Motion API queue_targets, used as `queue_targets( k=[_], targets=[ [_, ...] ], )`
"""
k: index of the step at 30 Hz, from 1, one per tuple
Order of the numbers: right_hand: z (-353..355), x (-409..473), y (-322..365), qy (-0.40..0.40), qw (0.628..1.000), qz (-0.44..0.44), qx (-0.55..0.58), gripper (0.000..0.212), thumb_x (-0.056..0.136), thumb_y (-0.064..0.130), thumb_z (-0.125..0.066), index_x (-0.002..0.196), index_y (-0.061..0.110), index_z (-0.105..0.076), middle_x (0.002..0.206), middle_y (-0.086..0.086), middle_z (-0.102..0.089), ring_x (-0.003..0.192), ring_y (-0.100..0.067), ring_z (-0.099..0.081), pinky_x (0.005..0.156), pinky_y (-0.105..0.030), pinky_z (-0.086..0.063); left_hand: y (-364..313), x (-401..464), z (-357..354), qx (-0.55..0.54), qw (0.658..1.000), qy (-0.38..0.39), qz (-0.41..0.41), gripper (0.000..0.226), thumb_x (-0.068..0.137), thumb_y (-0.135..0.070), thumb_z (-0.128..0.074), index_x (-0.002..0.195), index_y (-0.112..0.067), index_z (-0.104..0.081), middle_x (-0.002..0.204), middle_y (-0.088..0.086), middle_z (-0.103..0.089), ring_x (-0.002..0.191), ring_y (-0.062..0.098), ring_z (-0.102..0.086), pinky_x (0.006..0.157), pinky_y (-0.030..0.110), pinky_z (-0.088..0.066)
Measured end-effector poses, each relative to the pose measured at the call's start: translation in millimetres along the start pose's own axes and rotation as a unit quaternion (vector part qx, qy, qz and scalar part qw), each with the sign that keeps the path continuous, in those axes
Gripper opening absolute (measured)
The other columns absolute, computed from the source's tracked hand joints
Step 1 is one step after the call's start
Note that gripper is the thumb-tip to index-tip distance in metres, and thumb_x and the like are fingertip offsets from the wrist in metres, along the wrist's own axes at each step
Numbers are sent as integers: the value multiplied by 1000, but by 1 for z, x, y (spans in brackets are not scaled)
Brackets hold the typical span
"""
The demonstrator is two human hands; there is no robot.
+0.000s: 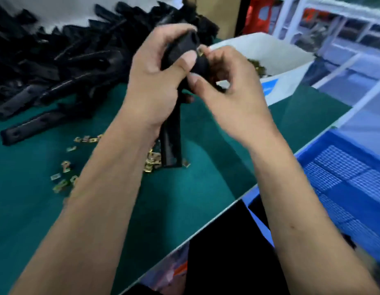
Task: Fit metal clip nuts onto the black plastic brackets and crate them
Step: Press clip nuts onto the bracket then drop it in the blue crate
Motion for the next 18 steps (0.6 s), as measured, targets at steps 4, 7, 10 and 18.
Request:
queue_targets(
  k=[4,7,10,18],
  targets=[
    [122,-40,-40,-121,985,-20,117,22,100,7,-58,122,5,-53,94,1,-70,77,-6,-67,69,-28,-60,-24,10,-148,-36,997,65,-30,28,96,6,-55,123,1,-62,112,8,-65,102,15,-62,93,33,-54],
    [197,-89,-90,-217,958,-85,167,28,100,1,-54,122,16,-54,81,13,-70,64,1,-60,57,-18,-51,-16,-16,-256,-2,984,180,11,42,95,-2,-63,136,-7,-57,120,7,-66,111,25,-64,96,41,-53],
    [246,-147,-165,-279,929,-193,145,34,96,-8,-53,113,20,-63,80,10,-73,66,-1,-62,61,-17,-49,30,-71,-340,127,942,302,76,76,95,-17,-62,159,-11,-21,138,20,-56,122,38,-58,98,46,-49],
    [241,-255,-348,-119,844,-503,-145,33,95,13,-70,126,-1,-69,112,-21,-74,98,-26,-68,91,-45,-53,202,-182,-370,189,808,395,394,87,87,-41,-71,154,-10,-27,150,13,-52,135,28,-53,100,30,-42]
  ],
)
Point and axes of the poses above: each hand's wrist, its own x-axis towards the middle knuckle, its own z-axis out of the back of the hand, y = z × x, the point moved 7 cm from there along x, towards the middle knuckle
